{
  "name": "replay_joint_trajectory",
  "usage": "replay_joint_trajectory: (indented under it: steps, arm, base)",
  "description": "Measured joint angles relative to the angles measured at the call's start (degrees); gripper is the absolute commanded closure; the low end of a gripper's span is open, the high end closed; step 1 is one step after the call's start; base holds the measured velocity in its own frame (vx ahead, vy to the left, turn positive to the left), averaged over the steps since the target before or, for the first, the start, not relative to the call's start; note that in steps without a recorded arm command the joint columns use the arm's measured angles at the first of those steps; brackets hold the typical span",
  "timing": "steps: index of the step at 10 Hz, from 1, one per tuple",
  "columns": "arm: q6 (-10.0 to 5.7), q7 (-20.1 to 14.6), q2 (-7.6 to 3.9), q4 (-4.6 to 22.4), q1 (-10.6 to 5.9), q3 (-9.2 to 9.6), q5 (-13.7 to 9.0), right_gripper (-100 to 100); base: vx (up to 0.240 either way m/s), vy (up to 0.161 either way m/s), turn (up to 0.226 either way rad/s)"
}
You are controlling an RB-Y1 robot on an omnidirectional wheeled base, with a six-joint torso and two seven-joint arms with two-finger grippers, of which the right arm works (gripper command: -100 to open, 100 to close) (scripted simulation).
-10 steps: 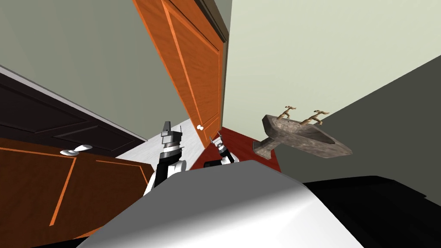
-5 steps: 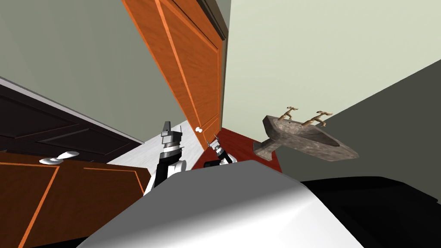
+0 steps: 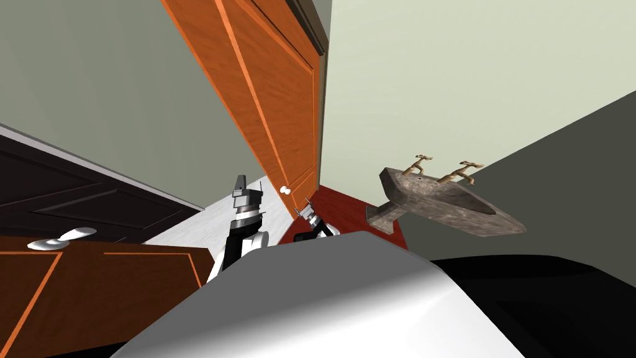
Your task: Push the door open
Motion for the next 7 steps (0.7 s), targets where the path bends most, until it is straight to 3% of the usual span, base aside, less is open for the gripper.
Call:
replay_joint_trajectory:
  steps: [5, 7]
  arm:
    - [-0.6, -6.0, -0.24, 5.3, -2.28, 4.58, -0.5, -100]
    - [-1.08, -8.2, 0.2, 8.1, -3.44, 6.34, -0.6, -100]
  base:
    - [0.102, -0.006, -0.023]
    - [0.095, -0.002, -0.019]
